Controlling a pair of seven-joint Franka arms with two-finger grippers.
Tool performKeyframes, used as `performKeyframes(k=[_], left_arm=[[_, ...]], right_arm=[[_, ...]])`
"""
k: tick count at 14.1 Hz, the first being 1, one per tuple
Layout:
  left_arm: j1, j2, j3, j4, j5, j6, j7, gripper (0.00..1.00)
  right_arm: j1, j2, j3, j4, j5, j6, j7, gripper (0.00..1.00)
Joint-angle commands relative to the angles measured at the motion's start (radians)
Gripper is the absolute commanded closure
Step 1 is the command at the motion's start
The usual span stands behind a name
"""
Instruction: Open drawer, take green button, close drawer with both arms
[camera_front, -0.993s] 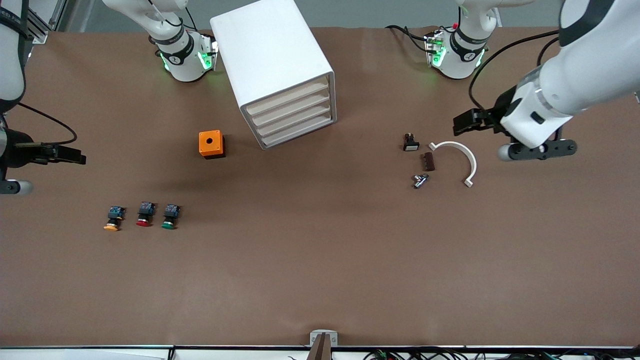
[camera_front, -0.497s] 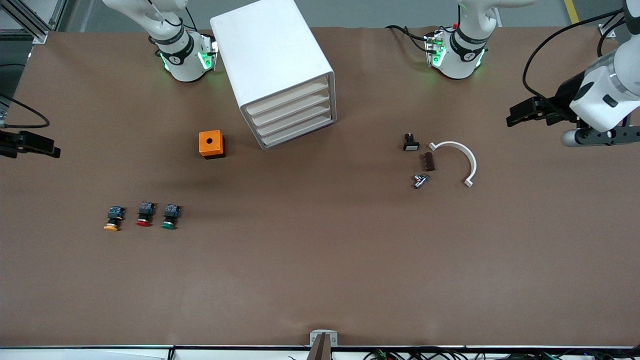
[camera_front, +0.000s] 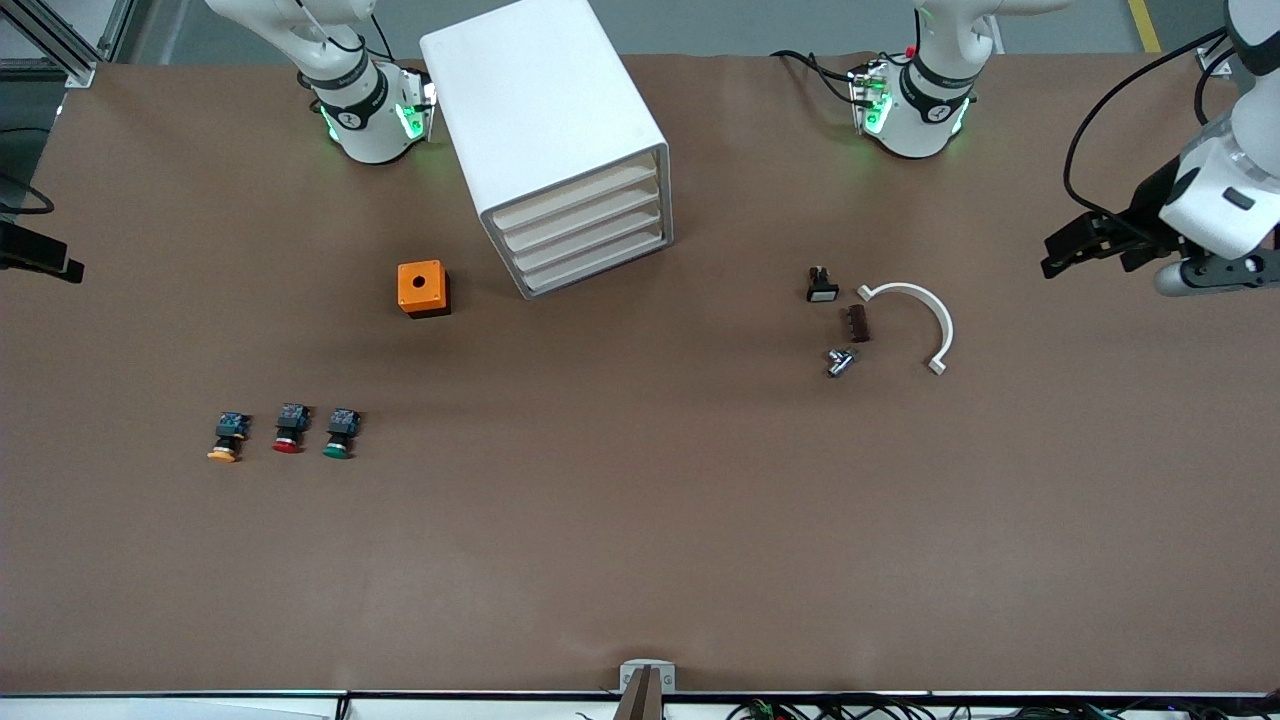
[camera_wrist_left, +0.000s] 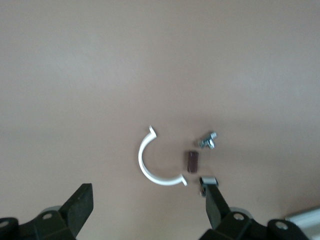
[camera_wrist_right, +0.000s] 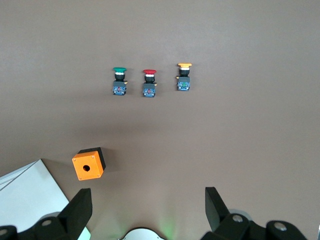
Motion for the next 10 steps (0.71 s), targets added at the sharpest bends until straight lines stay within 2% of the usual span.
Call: performKeyframes(k=[1, 3, 6, 10], left_arm=[[0.017, 0.035, 0.021, 0.113, 0.024, 0.006, 0.018, 0.01], [0.045, 0.084, 0.021, 0.205, 0.024, 0.0, 0.015, 0.01], [0.046, 0.095, 0.021, 0.219, 0.032, -0.005, 0.013, 0.01], [0.039, 0.124, 0.02, 0.233, 0.036, -0.005, 0.018, 0.01]], right_arm=[[-0.013, -0.016, 0.009, 0.0, 0.01, -0.056, -0.002, 0.0], [-0.011, -0.03, 0.01, -0.006, 0.018, -0.066, 0.0, 0.0], [-0.005, -0.07, 0.012, -0.043, 0.047, -0.063, 0.007, 0.0], [0.024, -0.188, 0.013, -0.178, 0.044, -0.002, 0.043, 0.0]])
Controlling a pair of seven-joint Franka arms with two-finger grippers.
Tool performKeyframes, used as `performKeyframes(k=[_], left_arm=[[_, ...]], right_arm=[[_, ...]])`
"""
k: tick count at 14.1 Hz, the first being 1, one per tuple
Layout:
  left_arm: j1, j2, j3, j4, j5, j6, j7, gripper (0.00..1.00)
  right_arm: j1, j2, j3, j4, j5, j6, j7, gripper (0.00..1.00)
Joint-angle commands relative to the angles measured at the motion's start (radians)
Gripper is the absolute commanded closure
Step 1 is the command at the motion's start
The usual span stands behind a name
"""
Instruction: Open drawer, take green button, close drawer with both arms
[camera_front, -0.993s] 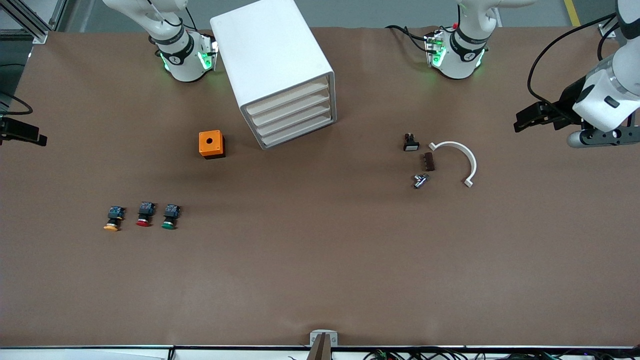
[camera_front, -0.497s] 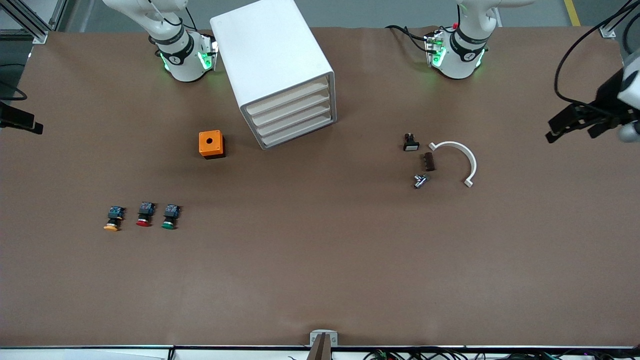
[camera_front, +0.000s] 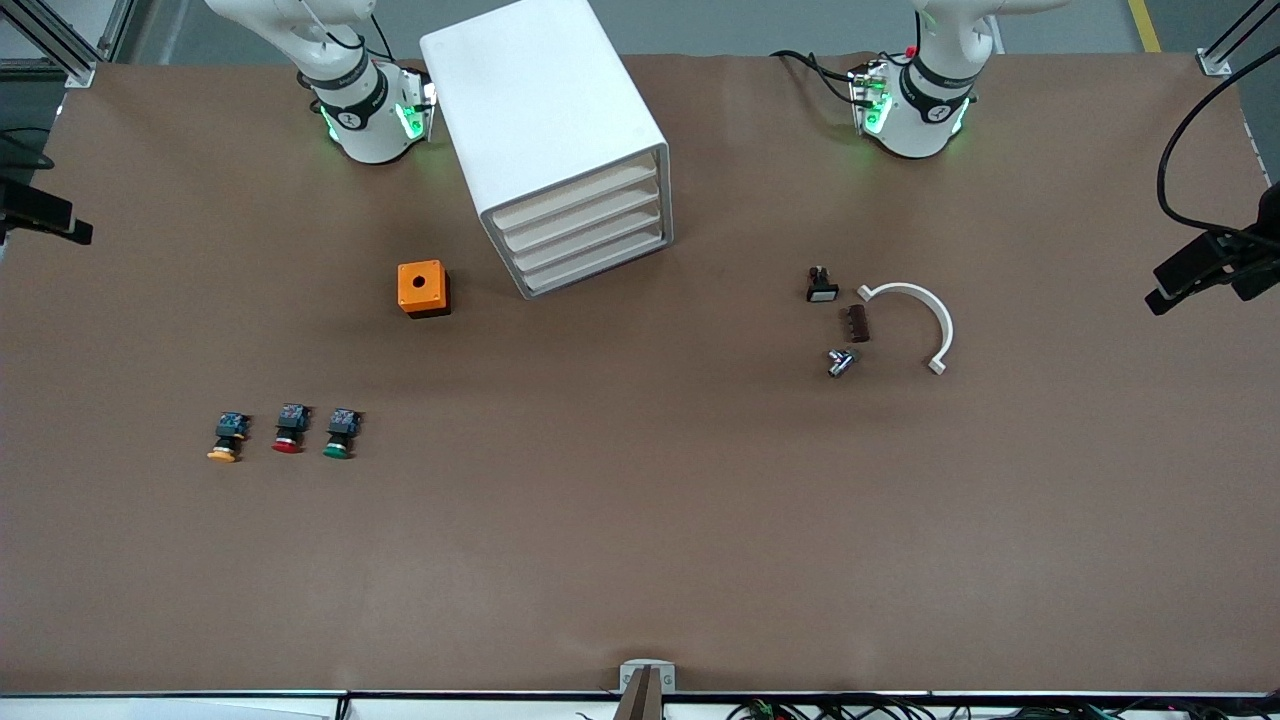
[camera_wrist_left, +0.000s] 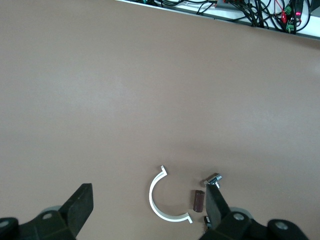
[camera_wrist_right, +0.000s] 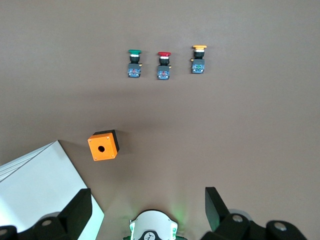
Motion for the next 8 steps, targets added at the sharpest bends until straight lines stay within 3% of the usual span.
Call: performKeyframes(k=[1, 4, 8], left_arm=[[-0.007, 0.018, -0.003, 0.037, 0.024, -0.017, 0.015, 0.01], [-0.009, 0.02, -0.005, 0.036, 0.022, -0.017, 0.024, 0.01], [-0.01, 0.018, -0.009, 0.036, 0.016, -0.019, 0.024, 0.0]], right_arm=[[0.014, -0.137, 0.004, -0.174, 0.006, 0.079, 0.032, 0.0], [0.008, -0.223, 0.004, -0.288, 0.006, 0.142, 0.04, 0.0], [0.006, -0.243, 0.012, -0.296, 0.003, 0.137, 0.084, 0.0]])
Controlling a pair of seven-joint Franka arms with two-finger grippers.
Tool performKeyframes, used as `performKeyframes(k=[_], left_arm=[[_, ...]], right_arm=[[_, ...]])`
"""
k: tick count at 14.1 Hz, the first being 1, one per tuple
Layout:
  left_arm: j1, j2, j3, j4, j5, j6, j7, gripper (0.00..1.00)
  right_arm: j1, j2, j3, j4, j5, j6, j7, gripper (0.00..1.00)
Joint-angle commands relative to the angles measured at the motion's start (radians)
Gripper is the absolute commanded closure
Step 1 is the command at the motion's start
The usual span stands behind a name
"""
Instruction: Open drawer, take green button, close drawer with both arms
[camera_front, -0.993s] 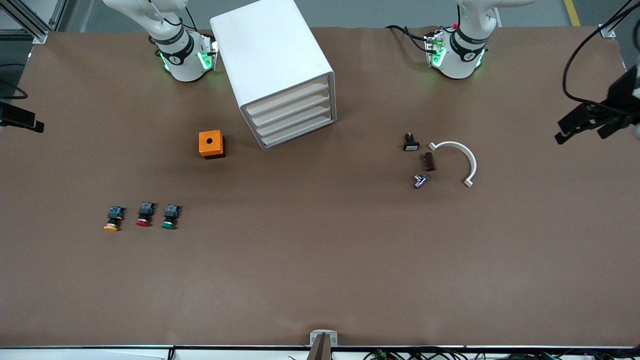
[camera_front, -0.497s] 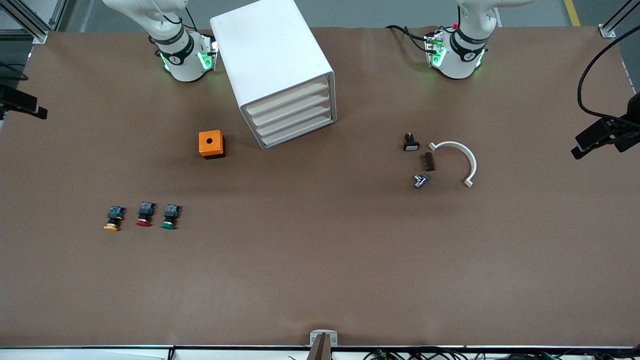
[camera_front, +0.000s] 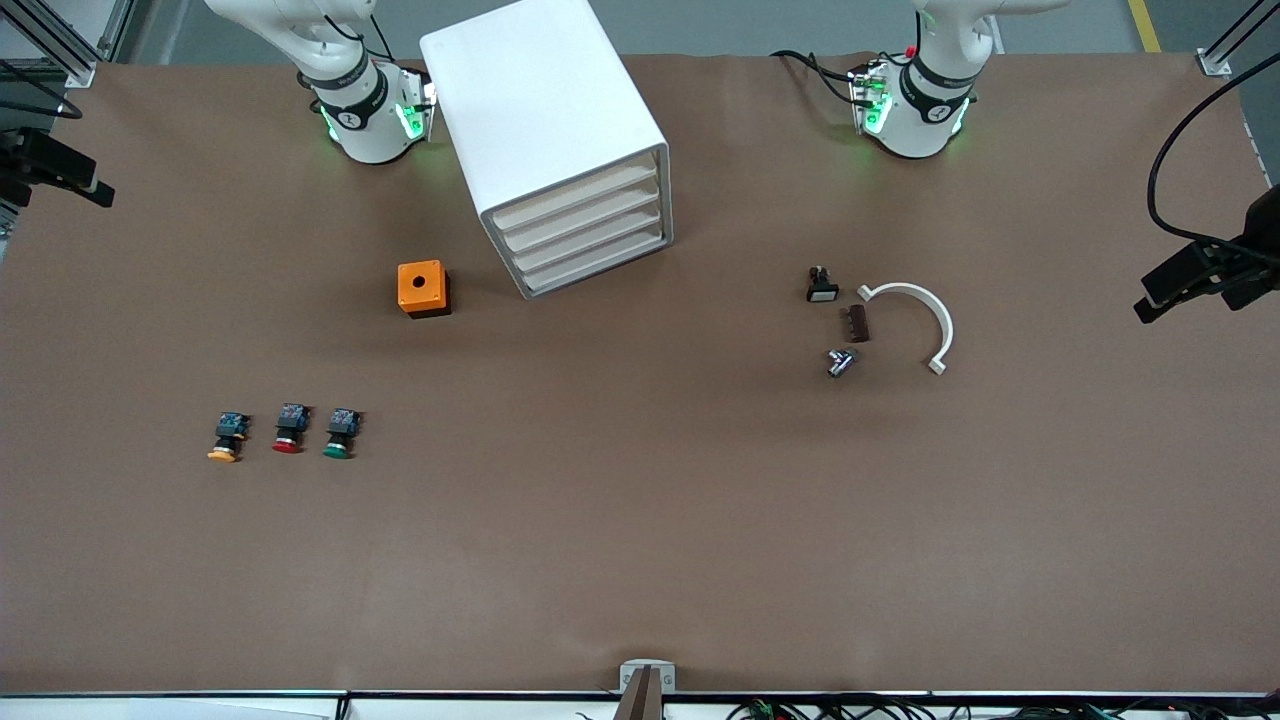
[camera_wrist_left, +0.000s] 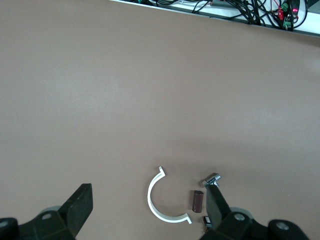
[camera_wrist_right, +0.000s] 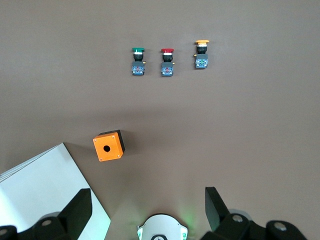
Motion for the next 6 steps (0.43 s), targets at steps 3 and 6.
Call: performKeyframes(k=[3, 6], left_arm=[[-0.003, 0.008, -0.004, 0.025, 0.015, -0.019, 0.014, 0.0], [-0.003, 0.008, -0.004, 0.025, 0.013, -0.017, 0.014, 0.0]], right_arm=[[-0.015, -0.05, 0.014, -0.034, -0.002, 0.02, 0.013, 0.0], [-0.012, -0.051, 0.032, -0.031, -0.019, 0.023, 0.012, 0.0]])
